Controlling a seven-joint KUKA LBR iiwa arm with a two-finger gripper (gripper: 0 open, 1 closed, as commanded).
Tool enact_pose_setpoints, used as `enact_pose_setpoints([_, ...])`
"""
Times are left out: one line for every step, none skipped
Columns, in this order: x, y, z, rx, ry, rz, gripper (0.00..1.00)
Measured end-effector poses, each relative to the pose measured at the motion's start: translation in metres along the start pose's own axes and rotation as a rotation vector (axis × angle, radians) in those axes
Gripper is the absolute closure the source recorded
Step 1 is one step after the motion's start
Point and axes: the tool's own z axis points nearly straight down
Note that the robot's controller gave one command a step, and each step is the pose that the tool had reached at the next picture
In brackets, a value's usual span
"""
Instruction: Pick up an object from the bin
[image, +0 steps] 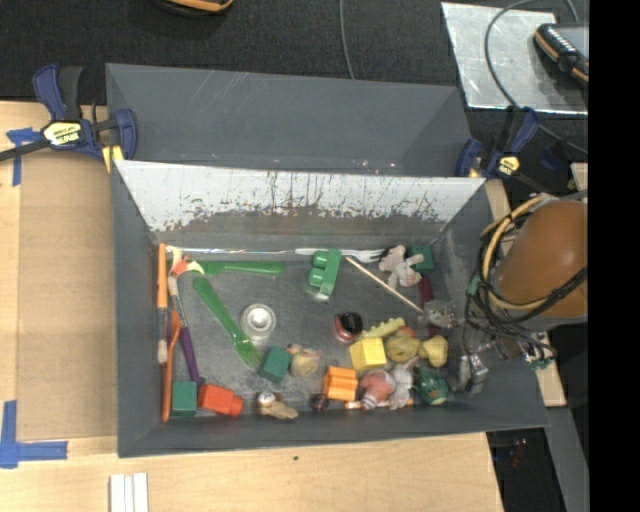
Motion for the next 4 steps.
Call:
enact_pose_setpoints([-0.028, -0.009, 0.009, -0.008, 0.013, 0.006, 0.0])
enact_pose_setpoints([-0.05, -0.008, 0.009, -0.006, 0.007, 0.003, 0.0])
enact_pose_setpoints([-0.065, 0.034, -0.032, -0.005, 0.007, 0.043, 0.0])
enact_pose_setpoints([-0.068, 0.046, -0.015, -0.004, 0.005, -0.065, 0.0])
